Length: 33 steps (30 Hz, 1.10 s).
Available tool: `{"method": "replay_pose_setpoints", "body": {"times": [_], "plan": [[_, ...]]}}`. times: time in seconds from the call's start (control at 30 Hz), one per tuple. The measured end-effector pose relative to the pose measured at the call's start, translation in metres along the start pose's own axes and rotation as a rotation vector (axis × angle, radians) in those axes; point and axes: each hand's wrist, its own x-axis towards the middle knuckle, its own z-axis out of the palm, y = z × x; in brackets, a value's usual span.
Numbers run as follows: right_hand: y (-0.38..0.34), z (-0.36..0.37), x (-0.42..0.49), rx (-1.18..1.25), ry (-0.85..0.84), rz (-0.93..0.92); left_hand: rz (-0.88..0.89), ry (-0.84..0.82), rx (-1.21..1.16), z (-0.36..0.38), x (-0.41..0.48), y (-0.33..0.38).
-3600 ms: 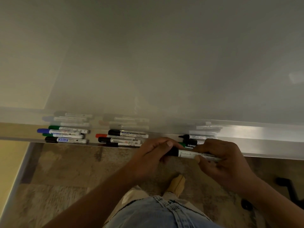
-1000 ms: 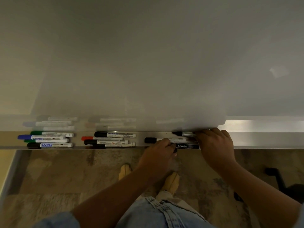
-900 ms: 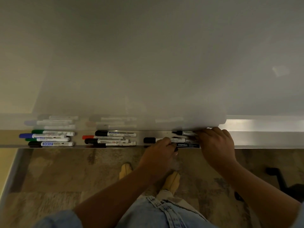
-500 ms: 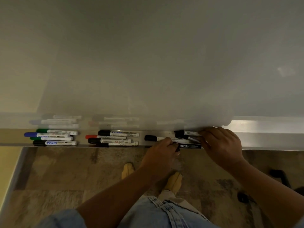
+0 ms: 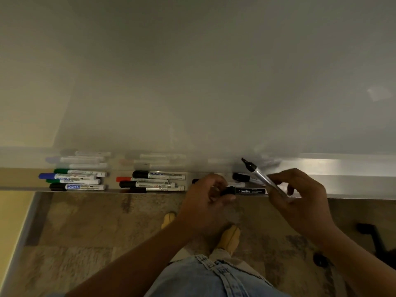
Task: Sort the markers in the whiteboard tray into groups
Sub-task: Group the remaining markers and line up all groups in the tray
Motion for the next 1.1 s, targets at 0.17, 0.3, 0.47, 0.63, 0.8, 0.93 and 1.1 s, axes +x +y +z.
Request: {"method": "replay_pose_setpoints", "body": {"times": [0.17,0.3,0.47,0.63,0.8,0.93,1.1], "plan": [[-0.046,-0.022,-0.008,0.235,-0.107,0.055,-0.098,0.016,-0.521,-0.039,-0.016,0.01],[-0.069,-0.028,-0.01,0.208,-0.179,0.017,-0.082,0.003,-0.753,-0.053,-0.025,0.019],[-0.08,-0.027,-0.008,0.145,-0.131,0.006,-0.035,0.062,-0.763,-0.059,-0.027,0.027],[-0.087,-0.028,-0.003,0.149,-0.13,0.0,-0.085,0.071,-0.763,-0.06,-0.03,0.023],[-0.092,-0.028,-0.002,0.151,-0.118,0.029,-0.159,0.048,-0.775,-0.056,-0.029,0.024],[-0.095,-0.028,-0.003,0.156,-0.118,0.042,-0.21,0.059,-0.722,-0.053,-0.027,0.03],[-0.093,-0.03,-0.009,0.131,-0.113,0.06,-0.218,0.008,-0.735,-0.049,-0.028,0.034]]}}
